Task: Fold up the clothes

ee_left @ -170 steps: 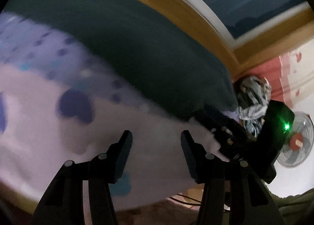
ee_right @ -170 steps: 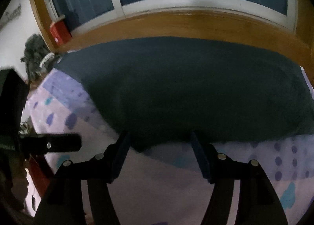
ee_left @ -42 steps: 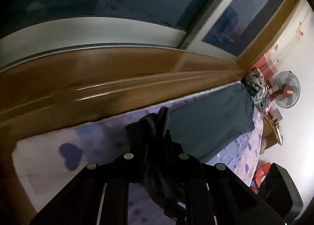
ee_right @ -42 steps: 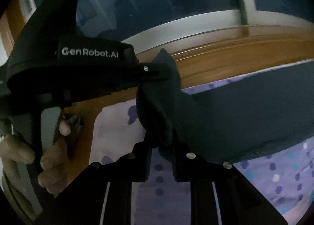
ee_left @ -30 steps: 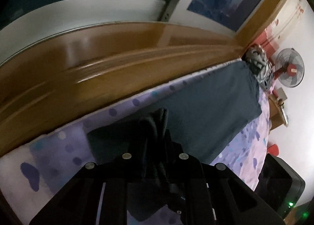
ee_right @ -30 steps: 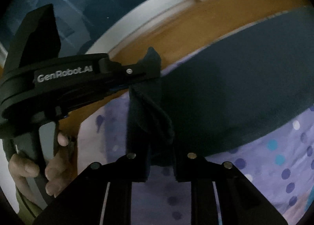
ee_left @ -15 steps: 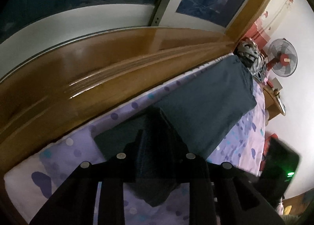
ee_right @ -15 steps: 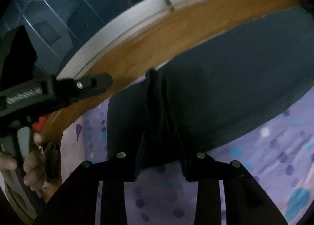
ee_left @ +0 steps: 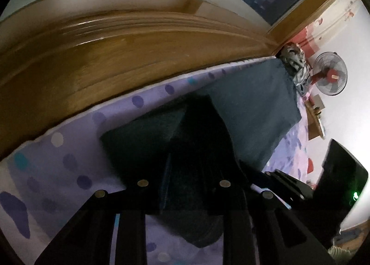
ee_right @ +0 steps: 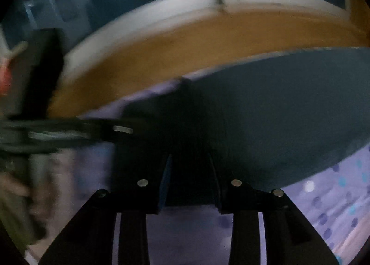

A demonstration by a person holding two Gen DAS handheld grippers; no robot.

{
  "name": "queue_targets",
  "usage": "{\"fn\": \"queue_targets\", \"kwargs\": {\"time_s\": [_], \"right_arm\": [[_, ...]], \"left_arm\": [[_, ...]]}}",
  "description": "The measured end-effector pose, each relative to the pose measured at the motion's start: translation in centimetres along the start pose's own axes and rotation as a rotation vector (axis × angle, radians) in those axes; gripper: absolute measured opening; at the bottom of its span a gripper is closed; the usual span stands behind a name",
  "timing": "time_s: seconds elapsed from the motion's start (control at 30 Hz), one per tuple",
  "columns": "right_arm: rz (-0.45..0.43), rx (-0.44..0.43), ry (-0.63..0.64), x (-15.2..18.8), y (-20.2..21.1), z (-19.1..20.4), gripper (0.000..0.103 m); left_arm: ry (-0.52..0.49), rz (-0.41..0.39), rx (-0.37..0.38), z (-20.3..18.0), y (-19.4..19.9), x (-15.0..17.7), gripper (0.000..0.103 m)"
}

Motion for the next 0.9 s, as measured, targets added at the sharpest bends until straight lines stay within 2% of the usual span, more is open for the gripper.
{"fn": "queue_targets", "kwargs": {"time_s": [0.07,0.23,0.3,0.4,0.47,0.7,0.83,0.9], "right_arm": [[0.004,-0.005,-0.019,0.1,0.4,-0.7,0.028],[-0.001,0.077,0.035,-0.3,2.3,-0.2,0.028],[-0.024,0.026,0.045,-0.6,3.7,1.1,0.028],[-0.022,-0.113,0.041,0.1,4.6,3.2,0.028],[-0.012,-0.173,0.045,0.6,4.2,4.5,0.028],[0.045,-0.208,0.089,0.5,0.2,6.1,0.028],[0.025,-0.237,0.105,0.0,-0.4,6.9,0.029],[0.031,-0.283,0.127,0.1,-0.4,7.9,0.033]], "left_arm": [[0.000,-0.002,0.010,0.0,0.3,0.2,0.023],[-0.051,-0.005,0.011,-1.0,0.7,0.2,0.023],[-0.072,0.004,-0.002,-1.2,0.4,-0.3,0.023],[-0.083,0.029,-0.023,-1.3,-0.1,-0.9,0.023],[-0.096,0.036,-0.028,-1.4,-0.4,-0.9,0.023],[-0.081,0.054,-0.009,-1.4,-0.8,-0.9,0.023],[-0.076,0.066,-0.006,-1.4,-0.9,-1.0,0.023],[-0.073,0.064,-0.007,-1.4,-1.0,-1.1,0.023]]}}
Point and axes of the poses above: each gripper's, at about its wrist camera, not at the fingertips, and y roughly against the way its jaws point, z to its left, x to its underside, the point moved 6 cm from there along -y, roughly the way its jaws point, and after that the axes turned 14 degrees about y, right-handed, at the moved point
